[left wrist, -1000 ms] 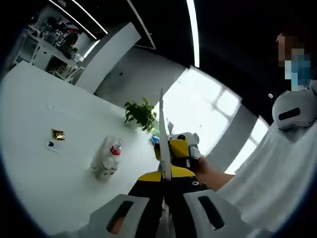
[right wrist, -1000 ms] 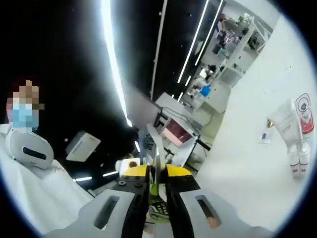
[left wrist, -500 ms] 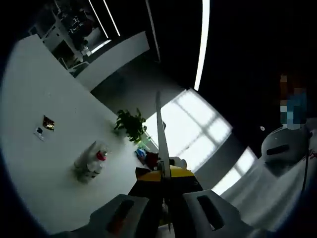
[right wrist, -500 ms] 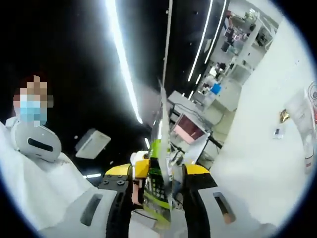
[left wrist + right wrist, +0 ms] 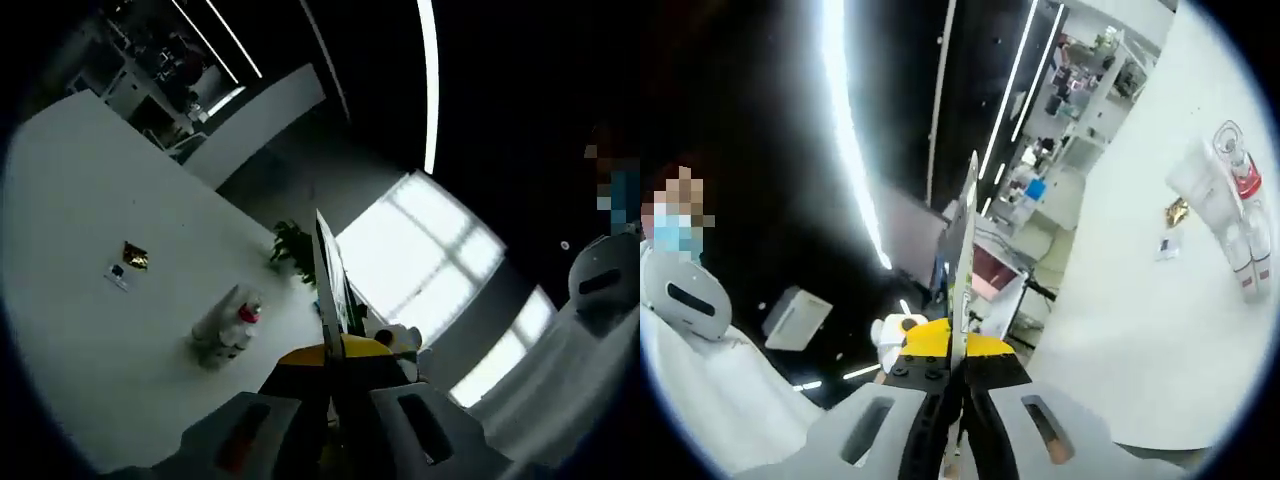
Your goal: Arrange the skincare products in the storage area until every visible bottle or jar stands upright without overlapping.
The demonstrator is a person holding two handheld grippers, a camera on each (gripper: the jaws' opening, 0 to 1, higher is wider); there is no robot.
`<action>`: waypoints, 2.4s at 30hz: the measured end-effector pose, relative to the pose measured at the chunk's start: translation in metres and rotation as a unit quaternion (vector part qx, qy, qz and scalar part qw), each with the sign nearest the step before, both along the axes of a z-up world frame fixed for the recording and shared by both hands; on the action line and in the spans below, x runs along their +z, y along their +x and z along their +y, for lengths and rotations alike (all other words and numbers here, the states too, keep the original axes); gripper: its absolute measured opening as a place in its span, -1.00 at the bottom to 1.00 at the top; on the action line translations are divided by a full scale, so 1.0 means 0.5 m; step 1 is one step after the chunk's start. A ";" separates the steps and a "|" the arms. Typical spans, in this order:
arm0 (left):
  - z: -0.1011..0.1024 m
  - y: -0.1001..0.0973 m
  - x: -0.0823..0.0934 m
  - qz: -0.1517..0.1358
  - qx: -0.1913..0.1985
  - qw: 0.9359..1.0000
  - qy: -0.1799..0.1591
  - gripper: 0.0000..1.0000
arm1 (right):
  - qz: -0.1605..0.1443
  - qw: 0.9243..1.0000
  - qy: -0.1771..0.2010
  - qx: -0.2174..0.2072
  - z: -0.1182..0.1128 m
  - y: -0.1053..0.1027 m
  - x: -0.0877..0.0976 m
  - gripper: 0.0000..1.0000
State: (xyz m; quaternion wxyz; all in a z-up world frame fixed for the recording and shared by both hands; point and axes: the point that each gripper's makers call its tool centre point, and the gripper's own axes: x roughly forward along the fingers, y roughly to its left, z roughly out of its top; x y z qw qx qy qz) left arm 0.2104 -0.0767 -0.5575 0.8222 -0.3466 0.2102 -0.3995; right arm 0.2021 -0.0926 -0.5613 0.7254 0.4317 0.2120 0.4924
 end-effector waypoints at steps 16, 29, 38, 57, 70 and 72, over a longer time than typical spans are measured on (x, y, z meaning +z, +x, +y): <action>-0.016 -0.018 -0.019 0.001 -0.013 1.000 -0.004 -0.88 | 0.017 1.000 0.010 -0.013 -0.021 0.019 -0.002 -0.98; -0.014 -0.012 -0.043 0.045 0.006 0.998 -0.044 -1.00 | 0.027 0.999 -0.017 -0.021 -0.023 0.018 -0.031 -0.97; -0.009 -0.010 -0.066 0.073 0.007 0.996 -0.059 -1.00 | -0.026 0.996 -0.080 -0.013 -0.017 0.015 -0.048 -0.79; 0.008 0.006 -0.112 0.106 0.024 0.992 -0.061 -1.00 | -0.098 0.973 -0.206 0.027 -0.004 0.003 -0.095 0.62; 0.013 0.023 -0.145 0.129 0.029 0.990 -0.054 -1.00 | -0.101 0.957 -0.270 0.010 -0.043 0.020 -0.138 0.99; 0.013 0.026 -0.150 0.132 0.029 0.989 -0.052 -1.00 | -0.096 0.957 -0.275 0.006 -0.053 0.022 -0.143 0.99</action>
